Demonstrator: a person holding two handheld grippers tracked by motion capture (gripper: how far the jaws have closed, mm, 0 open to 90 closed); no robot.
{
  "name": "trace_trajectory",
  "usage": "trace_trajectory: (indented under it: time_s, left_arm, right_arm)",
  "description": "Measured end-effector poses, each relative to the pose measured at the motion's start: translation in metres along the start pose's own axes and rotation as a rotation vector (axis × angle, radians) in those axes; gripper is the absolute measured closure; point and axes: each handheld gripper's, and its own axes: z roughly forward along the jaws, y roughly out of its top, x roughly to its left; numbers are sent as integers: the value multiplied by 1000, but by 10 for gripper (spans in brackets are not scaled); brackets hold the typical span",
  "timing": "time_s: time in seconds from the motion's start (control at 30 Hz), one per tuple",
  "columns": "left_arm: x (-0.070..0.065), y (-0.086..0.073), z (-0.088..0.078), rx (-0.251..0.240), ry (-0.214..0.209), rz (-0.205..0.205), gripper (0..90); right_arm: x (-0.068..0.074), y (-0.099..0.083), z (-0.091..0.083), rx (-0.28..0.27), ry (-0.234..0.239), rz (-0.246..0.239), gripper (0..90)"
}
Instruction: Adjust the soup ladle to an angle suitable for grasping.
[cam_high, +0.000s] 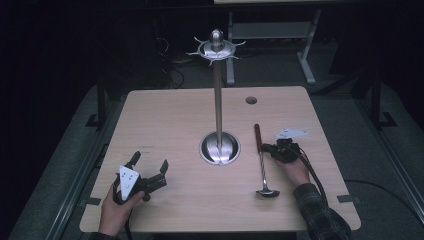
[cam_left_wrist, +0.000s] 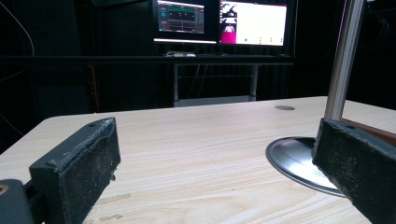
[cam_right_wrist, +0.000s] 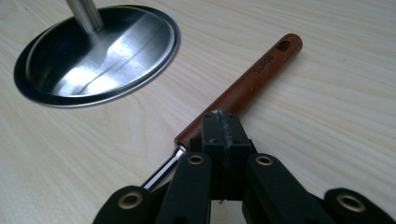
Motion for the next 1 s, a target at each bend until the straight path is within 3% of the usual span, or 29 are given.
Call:
trace_trajectory:
  time_s: [0.27,0.43,0.47,0.5,0.7,0.8,1.0]
  left_arm:
    - [0,0,0,1,0,-2,3]
    - [0,0,0,-2,1,-9,3]
    - [0,0,0,-2,2,-8,2]
    - [0,0,0,-2,2,-8,2]
    - [0,0,0,-1,3,-2,2]
    - [0,0,0,-2,1,-5,3]
    - [0,0,0,-3,1,-5,3]
  right_arm:
    - [8,4,5,4,31,-18,898]
    - [14,16,-15,40,58,6,898]
    - [22,20,-26,78,80,-3,898]
    - [22,20,-26,78,80,-3,898]
    - [51,23,-46,248,135,-4,899]
    - [65,21,-49,330,149,-30,898]
    - [79,15,-43,414,163,-66,899]
